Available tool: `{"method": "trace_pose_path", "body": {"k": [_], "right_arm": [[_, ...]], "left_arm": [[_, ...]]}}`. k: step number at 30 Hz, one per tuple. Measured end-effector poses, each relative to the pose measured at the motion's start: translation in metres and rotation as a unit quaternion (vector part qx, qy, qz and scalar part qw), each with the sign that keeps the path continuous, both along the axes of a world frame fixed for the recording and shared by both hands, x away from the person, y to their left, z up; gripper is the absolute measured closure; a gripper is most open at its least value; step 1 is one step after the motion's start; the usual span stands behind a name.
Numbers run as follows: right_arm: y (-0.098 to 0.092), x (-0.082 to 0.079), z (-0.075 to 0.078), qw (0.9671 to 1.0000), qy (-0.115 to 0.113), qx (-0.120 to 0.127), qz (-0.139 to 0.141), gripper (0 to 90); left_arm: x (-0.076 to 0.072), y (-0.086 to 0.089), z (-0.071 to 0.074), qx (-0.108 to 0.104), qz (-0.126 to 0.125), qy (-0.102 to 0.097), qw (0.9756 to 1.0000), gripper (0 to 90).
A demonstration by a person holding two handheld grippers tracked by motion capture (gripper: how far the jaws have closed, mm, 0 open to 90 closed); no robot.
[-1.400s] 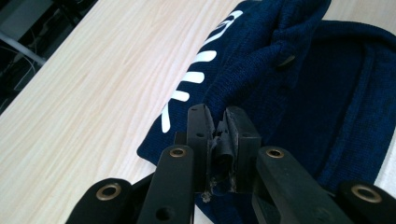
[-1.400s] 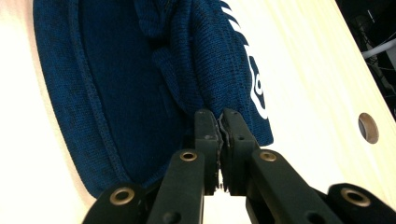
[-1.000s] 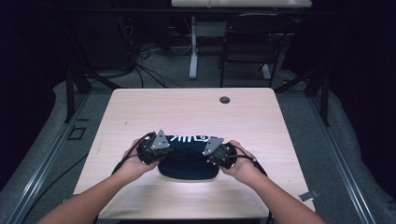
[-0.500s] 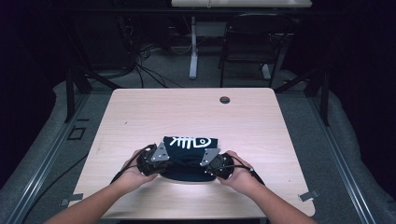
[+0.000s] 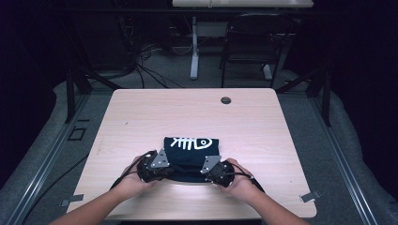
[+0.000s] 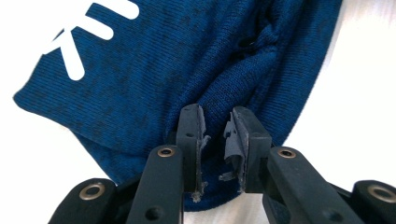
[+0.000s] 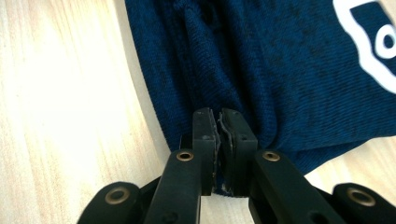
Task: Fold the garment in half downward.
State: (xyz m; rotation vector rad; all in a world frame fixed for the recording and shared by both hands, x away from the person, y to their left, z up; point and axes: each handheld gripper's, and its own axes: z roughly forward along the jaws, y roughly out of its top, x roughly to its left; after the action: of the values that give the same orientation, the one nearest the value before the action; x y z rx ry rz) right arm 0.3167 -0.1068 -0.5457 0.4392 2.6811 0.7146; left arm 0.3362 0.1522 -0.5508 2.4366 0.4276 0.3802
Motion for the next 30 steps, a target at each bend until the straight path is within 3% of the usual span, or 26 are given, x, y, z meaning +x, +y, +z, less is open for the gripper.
{"method": "trace_pose_path", "body": {"k": [19,30], "right_arm": [[-0.005,-0.005,-0.007,0.9997,0.001,0.016,-0.019,83.4],[-0.011,0.004,-0.009,0.9991,0.004,0.014,-0.039,83.0]], "left_arm": [[-0.003,0.0,-0.004,-0.009,0.01,-0.004,0.9999,70.5],[0.007,-0.006,-0.005,-0.009,0.029,-0.009,0.9995,70.5]]}}
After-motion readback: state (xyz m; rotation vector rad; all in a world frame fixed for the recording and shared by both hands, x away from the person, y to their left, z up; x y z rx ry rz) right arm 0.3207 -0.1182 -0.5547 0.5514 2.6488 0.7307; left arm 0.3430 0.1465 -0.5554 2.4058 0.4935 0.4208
